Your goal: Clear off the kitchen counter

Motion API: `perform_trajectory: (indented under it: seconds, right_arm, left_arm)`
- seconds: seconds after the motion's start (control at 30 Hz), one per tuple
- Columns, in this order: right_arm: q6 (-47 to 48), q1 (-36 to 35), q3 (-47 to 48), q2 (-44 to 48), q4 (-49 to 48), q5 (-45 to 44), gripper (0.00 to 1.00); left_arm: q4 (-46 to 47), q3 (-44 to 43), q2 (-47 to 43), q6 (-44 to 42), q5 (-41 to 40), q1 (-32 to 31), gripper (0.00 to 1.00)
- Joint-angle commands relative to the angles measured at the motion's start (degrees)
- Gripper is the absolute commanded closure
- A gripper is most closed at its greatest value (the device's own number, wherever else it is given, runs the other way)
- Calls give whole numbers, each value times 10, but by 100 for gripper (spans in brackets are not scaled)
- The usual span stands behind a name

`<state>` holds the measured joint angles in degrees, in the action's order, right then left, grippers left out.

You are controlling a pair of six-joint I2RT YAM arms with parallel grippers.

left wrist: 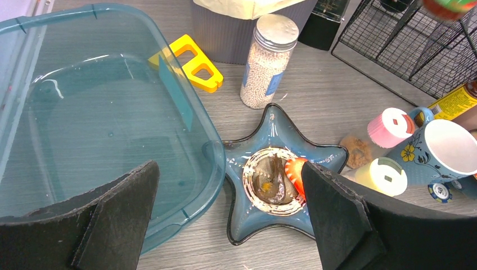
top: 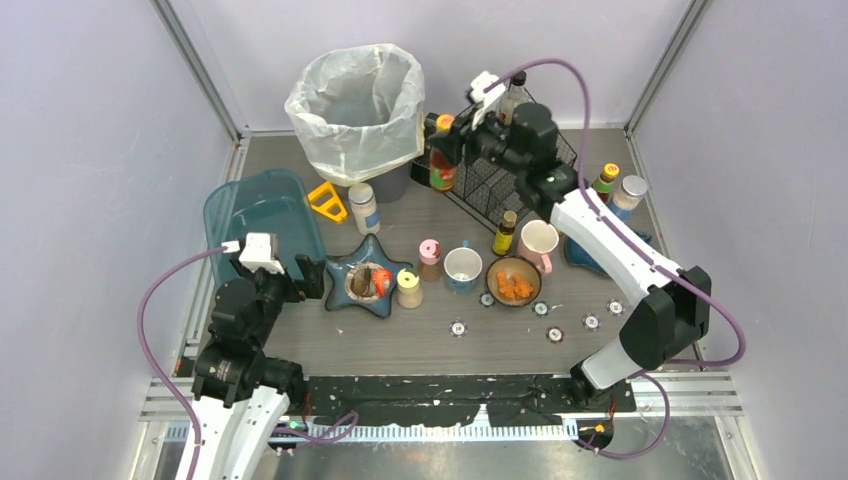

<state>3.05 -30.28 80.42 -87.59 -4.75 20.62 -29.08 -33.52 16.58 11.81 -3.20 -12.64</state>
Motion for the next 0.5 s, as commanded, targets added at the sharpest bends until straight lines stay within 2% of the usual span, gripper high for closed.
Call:
perform_trajectory:
  seconds: [0.0,0.27,0.47]
  right_arm:
    - [-10,50,83,42,-34,-5,95]
    - [-18,143,170,-33,-48,-2,95]
    - [-27,176,242,-107,-61,3,95]
  left_arm:
    - [5,-22,1,1,6,-1,1]
    - [4,-24,14,-2,4,2,1]
    - [4,-25,26,-4,6,6,1]
